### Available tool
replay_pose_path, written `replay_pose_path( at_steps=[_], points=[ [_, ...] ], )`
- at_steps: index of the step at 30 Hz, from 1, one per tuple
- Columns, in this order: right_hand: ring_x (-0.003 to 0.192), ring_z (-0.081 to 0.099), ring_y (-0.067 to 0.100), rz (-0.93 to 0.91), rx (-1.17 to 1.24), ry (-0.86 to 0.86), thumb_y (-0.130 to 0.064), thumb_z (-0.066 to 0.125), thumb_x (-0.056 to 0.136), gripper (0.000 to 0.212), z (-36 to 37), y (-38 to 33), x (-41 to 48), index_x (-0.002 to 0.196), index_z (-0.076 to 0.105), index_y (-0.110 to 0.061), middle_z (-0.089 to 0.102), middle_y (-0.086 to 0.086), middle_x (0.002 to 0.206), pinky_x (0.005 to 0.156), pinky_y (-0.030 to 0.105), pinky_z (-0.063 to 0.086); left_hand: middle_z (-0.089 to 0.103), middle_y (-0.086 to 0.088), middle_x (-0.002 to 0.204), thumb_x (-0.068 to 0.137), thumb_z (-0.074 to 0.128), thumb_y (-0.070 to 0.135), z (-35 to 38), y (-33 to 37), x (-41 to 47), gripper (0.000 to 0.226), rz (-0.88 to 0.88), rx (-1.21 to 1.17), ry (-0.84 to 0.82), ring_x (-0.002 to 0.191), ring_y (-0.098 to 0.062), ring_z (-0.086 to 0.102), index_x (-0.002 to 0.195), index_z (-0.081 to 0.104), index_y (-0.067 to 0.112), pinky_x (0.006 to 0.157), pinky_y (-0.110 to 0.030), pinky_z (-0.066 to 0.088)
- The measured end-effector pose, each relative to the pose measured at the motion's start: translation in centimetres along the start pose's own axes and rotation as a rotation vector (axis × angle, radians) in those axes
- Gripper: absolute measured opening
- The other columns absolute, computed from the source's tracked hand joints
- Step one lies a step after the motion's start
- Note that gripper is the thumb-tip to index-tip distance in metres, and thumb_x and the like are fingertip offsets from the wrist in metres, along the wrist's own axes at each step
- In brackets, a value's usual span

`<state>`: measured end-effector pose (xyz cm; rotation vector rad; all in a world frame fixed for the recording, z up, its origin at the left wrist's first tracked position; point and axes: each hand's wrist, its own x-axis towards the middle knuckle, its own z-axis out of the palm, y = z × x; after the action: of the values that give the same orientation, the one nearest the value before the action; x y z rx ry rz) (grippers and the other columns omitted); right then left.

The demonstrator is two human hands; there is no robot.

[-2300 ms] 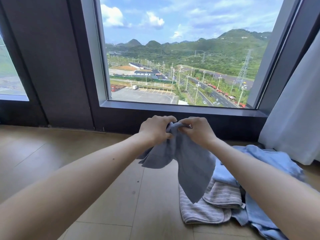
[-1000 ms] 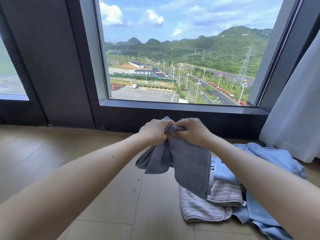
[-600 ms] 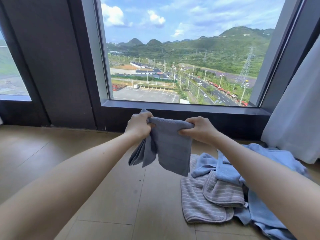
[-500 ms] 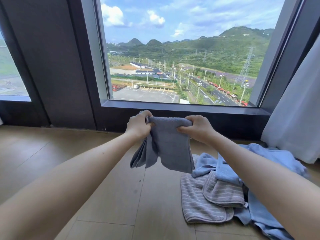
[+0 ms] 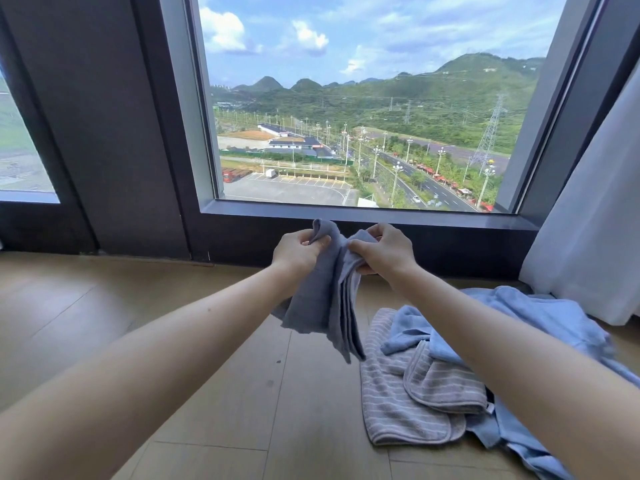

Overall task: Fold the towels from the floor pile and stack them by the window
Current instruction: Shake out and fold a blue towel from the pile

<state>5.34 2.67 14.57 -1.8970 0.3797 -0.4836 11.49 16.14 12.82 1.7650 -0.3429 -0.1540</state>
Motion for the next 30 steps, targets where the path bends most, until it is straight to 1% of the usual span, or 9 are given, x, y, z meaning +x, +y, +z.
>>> replay_pose_path(
  at_steps=[3,6,11,14,16,19,22,27,30],
  points=[
    [0.087,0.062,0.023,0.001,0.062,-0.019,-0.012,0.068,0.082,0.031,0.4,-0.1,0.0,0.110,0.054,-0.013,0.050,0.008,0.109,0.044,0.017,0.053,0.070,-0.008,0.102,0.093,0.057,0.023,0.5,-0.2,-0.3,0.016,0.049,-0.028,-0.035,0.103,-0.029,0.063,0.084,0.067,0.032,0.097,-0.051,0.047],
    [0.075,0.062,0.015,-0.002,0.071,-0.084,-0.021,0.063,0.088,0.016,0.4,-0.3,-0.1,0.101,0.063,-0.012,0.058,0.009,0.099,0.047,0.018,0.053,0.069,-0.012,0.102,0.096,0.051,0.019,0.8,-0.4,-0.5,0.018,0.083,-0.046,-0.088,0.103,-0.031,0.063,0.090,0.066,0.027,0.098,-0.049,0.047],
    [0.069,0.067,0.020,0.145,0.248,-0.273,-0.045,0.029,0.100,0.052,-0.2,-1.1,-0.1,0.092,0.064,-0.008,0.069,0.012,0.079,0.064,0.028,0.056,0.067,-0.007,0.109,0.094,0.050,0.037,0.3,-0.5,-0.9,0.019,0.058,-0.137,-0.188,0.107,-0.023,0.062,0.102,0.063,0.026,0.100,-0.042,0.046],
    [0.075,0.067,0.019,0.125,0.172,-0.329,-0.053,0.020,0.098,0.058,-0.4,-0.9,0.0,0.105,0.060,-0.011,0.068,0.011,0.085,0.066,0.029,0.055,0.065,0.000,0.110,0.082,0.068,0.038,-0.2,-0.7,-1.1,0.039,0.155,-0.010,-0.298,0.106,-0.014,0.061,0.116,0.055,0.023,0.097,-0.033,0.048],
    [0.074,0.066,0.018,0.069,0.109,-0.353,-0.051,0.018,0.099,0.055,-0.1,-0.6,-0.1,0.114,0.056,-0.014,0.067,0.011,0.084,0.068,0.028,0.054,0.066,0.001,0.109,0.080,0.072,0.029,-0.3,-1.0,-1.0,0.042,0.206,0.085,-0.256,0.104,-0.013,0.062,0.118,0.056,0.023,0.095,-0.032,0.049],
    [0.068,0.062,0.019,0.001,0.029,-0.364,-0.038,0.026,0.101,0.042,0.3,-0.6,-0.3,0.114,0.057,-0.013,0.064,0.009,0.073,0.068,0.026,0.051,0.068,-0.005,0.103,0.088,0.064,0.022,-0.6,-1.0,-0.9,0.017,0.217,0.086,-0.178,0.099,-0.016,0.061,0.105,0.063,0.023,0.095,-0.040,0.048],
    [0.087,0.051,0.014,-0.183,-0.338,-0.297,-0.023,0.044,0.093,0.023,-0.1,-0.2,0.4,0.109,0.061,-0.024,0.055,-0.005,0.085,0.073,0.024,0.040,0.066,-0.004,0.094,0.094,0.054,0.014,-1.0,-0.6,-1.2,0.012,0.217,-0.003,-0.221,0.092,-0.016,0.060,0.097,0.064,0.020,0.093,-0.038,0.048],
    [0.108,0.027,0.016,-0.196,-0.591,-0.439,-0.028,0.064,0.074,0.055,-1.9,-0.1,-0.3,0.123,0.045,-0.044,0.042,-0.009,0.114,0.088,0.030,0.020,0.062,-0.001,0.091,0.098,0.045,0.013,-2.1,-0.3,-0.9,0.019,0.219,-0.096,-0.193,0.091,-0.017,0.057,0.091,0.061,0.022,0.092,-0.040,0.046],
    [0.105,0.027,0.019,-0.162,-0.716,-0.478,-0.040,0.069,0.077,0.055,-3.0,0.4,-0.3,0.124,0.042,-0.047,0.045,-0.007,0.108,0.088,0.031,0.022,0.063,-0.001,0.092,0.098,0.046,0.016,-2.5,-0.5,-0.9,0.019,0.214,-0.086,-0.224,0.093,-0.018,0.058,0.091,0.062,0.023,0.092,-0.041,0.047]
  ],
)
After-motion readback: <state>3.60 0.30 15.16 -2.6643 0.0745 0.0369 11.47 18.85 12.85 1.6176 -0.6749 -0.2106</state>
